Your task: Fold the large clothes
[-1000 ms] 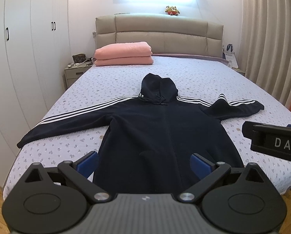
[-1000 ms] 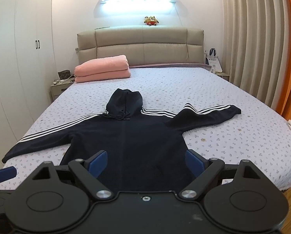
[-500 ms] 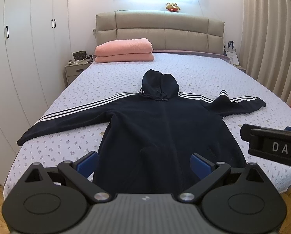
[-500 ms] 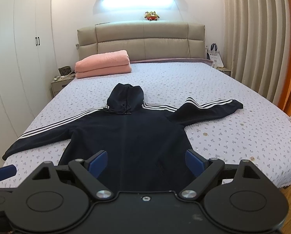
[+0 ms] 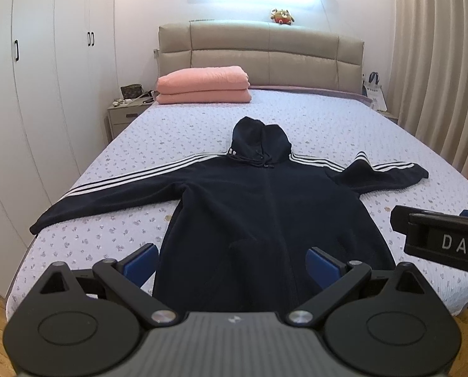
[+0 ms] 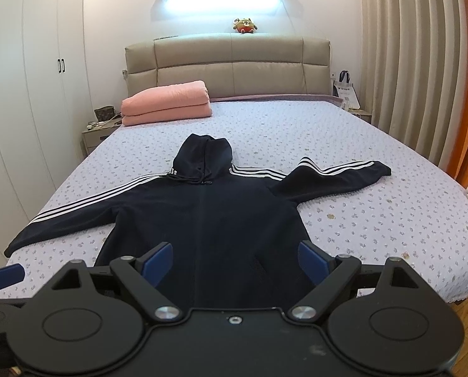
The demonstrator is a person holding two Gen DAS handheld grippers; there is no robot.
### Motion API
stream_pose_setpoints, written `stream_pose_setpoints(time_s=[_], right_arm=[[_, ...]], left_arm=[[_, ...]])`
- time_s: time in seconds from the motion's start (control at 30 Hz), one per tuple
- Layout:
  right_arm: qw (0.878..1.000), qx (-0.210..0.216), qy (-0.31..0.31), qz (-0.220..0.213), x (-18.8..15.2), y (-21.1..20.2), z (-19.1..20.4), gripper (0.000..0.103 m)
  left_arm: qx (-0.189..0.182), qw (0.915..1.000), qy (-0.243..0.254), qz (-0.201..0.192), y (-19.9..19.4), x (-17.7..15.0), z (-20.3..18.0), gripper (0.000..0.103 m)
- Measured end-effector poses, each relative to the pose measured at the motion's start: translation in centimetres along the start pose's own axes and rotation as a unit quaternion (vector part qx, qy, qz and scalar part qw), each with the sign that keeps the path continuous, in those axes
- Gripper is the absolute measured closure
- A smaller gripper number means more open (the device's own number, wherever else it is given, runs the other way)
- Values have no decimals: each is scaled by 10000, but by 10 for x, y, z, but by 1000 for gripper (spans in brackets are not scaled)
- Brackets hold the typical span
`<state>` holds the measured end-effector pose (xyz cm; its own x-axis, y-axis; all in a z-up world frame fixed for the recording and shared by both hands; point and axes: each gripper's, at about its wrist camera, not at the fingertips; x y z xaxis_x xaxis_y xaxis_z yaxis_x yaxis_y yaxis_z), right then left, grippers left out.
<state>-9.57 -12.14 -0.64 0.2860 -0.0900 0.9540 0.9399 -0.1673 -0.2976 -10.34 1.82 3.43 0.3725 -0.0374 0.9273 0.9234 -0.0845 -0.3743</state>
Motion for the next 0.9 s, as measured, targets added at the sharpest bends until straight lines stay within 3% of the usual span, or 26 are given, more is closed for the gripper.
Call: stream_pose_setpoints(time_s=[0.27,0.47,0.67,0.77,0.9], right_arm=[[10000,43,-4,-79,7,-6,2,1],[9999,123,-35,-15,10,23,-5,1],[9992,-258,294,122,-8,97,-56,0],[9954,-717,623,133,-20,154,-101,0],[9855,-1403,938,188,-27,250,-163,0]], left_arm=[[68,9997,49,-216,-12,10,1,2],[116,9997,108,-159,14,14,-5,2],[90,9988,440,195,103,-1,-28,2],[128,9980,472,392,169,-10,-41,2],[34,9984,433,373,266,-10,-64,2]])
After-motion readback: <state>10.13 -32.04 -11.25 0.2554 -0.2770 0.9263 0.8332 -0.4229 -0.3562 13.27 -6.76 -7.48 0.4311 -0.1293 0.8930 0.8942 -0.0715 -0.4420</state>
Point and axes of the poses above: each gripper's, at about its wrist camera, not at the fingertips, and y roughly the way its jaws point, z to its left, x to its top, and after that the axes turned 14 degrees about -z, right-handed
